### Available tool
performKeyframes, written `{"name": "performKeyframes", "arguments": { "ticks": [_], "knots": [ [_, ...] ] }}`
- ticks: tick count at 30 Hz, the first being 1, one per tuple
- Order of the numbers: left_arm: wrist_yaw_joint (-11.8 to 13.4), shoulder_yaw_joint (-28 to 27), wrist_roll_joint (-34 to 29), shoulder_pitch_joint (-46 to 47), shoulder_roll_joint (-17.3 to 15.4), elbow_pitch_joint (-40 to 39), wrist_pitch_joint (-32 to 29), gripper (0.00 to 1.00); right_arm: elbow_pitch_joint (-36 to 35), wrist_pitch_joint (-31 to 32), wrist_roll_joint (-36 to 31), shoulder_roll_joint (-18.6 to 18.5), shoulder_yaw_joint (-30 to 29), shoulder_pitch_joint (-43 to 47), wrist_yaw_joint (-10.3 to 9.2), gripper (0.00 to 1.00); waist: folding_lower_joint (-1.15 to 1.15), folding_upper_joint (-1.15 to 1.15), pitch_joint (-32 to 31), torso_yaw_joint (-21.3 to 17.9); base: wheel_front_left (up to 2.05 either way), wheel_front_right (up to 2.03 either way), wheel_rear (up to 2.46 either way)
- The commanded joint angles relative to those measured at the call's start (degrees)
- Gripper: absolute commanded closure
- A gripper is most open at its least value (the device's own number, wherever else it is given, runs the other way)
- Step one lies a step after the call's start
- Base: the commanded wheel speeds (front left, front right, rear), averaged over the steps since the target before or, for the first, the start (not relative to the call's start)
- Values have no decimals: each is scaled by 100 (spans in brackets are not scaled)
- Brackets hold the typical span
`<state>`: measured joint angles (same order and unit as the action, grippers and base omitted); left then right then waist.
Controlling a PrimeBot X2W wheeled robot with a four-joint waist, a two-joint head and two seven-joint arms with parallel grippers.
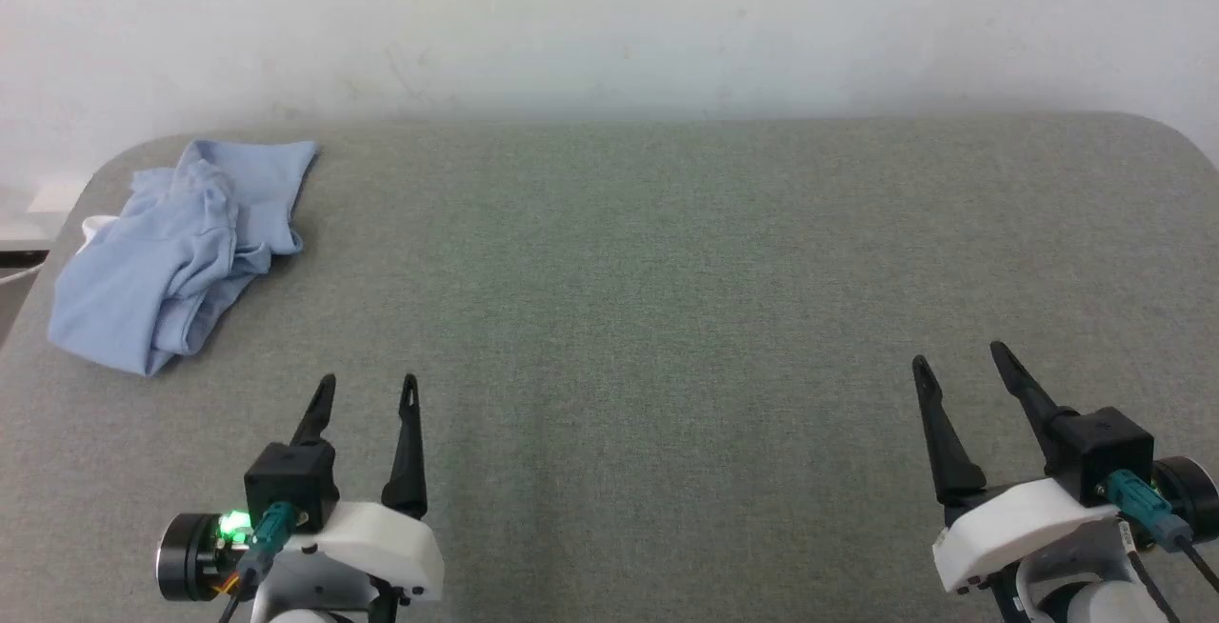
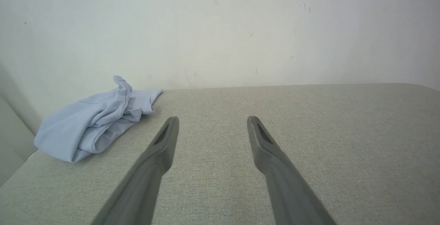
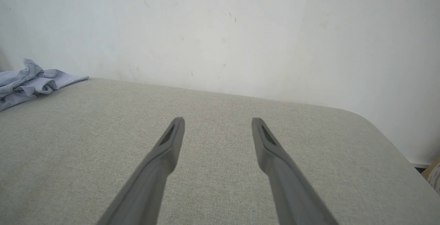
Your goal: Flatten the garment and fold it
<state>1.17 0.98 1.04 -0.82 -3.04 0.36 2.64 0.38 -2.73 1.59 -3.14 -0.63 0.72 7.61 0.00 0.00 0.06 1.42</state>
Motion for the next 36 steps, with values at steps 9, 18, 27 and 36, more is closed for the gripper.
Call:
{"name": "performKeyframes", "arguments": {
  "ticks": [9,18,27,36],
  "knots": [
    [122,14,26,-94,5,-51,156,0,-76,-148,2,8,54,82,-3,0,0,0,-24,289,0,0,0],
    [169,27,50,-155,6,-73,264,0,-21,-256,54,10,74,123,-4,0,0,0,-55,646,0,0,0],
    [202,59,72,-203,7,-89,372,0,5,-364,120,12,84,145,-5,0,0,0,-76,1014,0,0,0],
    [222,66,81,-251,9,-100,480,0,44,-471,166,13,132,178,-6,0,0,0,-104,1363,0,0,0]
  ]
}}
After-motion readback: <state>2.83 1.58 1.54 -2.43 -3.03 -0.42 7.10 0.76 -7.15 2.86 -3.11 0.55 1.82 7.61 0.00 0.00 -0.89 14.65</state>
